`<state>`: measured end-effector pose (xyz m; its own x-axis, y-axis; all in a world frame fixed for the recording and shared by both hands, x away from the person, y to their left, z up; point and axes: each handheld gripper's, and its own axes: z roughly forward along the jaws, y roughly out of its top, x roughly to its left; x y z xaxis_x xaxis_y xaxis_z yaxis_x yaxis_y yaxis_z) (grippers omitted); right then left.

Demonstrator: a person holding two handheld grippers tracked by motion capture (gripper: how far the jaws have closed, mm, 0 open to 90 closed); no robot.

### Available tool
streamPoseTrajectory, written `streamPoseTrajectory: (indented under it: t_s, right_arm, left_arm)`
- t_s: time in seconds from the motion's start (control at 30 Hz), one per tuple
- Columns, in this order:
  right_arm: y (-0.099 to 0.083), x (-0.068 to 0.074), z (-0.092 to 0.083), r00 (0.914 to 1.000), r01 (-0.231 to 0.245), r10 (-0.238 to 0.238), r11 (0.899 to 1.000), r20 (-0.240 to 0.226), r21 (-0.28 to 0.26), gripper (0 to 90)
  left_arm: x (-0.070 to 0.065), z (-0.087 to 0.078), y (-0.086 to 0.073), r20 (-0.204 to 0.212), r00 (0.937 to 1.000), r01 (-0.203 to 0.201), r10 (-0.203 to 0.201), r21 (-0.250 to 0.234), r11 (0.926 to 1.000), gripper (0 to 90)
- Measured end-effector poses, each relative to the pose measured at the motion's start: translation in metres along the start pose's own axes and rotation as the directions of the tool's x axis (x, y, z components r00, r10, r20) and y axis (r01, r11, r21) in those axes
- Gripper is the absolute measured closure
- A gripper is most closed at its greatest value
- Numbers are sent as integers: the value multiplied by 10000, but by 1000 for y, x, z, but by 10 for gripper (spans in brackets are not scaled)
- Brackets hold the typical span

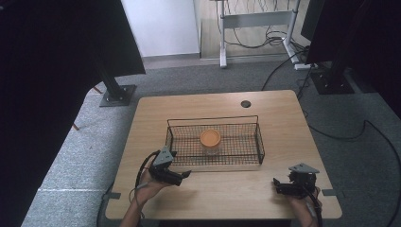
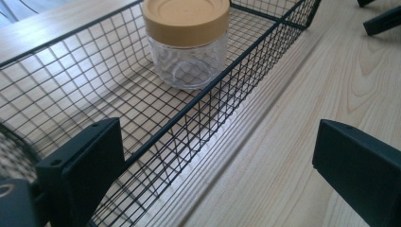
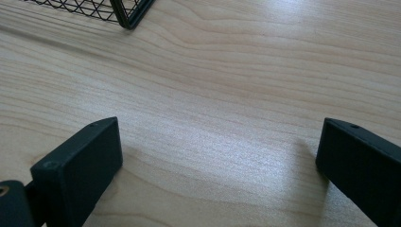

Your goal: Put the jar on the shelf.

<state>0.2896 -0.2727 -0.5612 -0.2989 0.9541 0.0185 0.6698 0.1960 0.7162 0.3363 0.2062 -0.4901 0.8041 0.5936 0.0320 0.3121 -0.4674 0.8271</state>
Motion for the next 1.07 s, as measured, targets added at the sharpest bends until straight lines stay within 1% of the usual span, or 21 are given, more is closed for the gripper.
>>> streamPoseTrajectory:
  t_s: [0.03,0.13,0.2,0.33,0.4,0.53,0.73,0.97,1.07]
  right_arm:
    - [0,0,0,10000,-2,2,10000,2,1,7]
    - [0,0,0,10000,-3,3,10000,4,0,6]
    - [0,0,0,10000,-5,5,10000,6,1,6]
    - [0,0,0,10000,-7,7,10000,10,0,7]
    - [0,0,0,10000,-10,10,10000,11,-2,6]
    - [0,0,0,10000,-17,17,10000,19,-1,7]
    - [0,0,0,10000,-26,26,10000,29,0,6]
    - [0,0,0,10000,-27,27,10000,32,-3,6]
    - [0,0,0,10000,-26,26,10000,32,-3,7]
  left_arm:
    - [0,-1,-1,21,10000,24,-24,-6,10000,34]
    - [-3,-2,-4,-71,9999,-112,113,106,9999,34]
    - [-6,-3,-8,12,10000,-90,90,128,9999,34]
    - [-11,-2,-16,9,9999,-162,161,342,9993,33]
    - [-13,-2,-19,45,9999,-134,132,391,9991,32]
    - [-15,0,-26,85,10000,-35,31,503,9987,32]
    - [-16,4,-39,150,9996,213,-223,650,9977,32]
    - [-16,7,-52,109,9987,490,-502,889,9948,32]
    - [-16,8,-56,71,9985,531,-541,1004,9935,32]
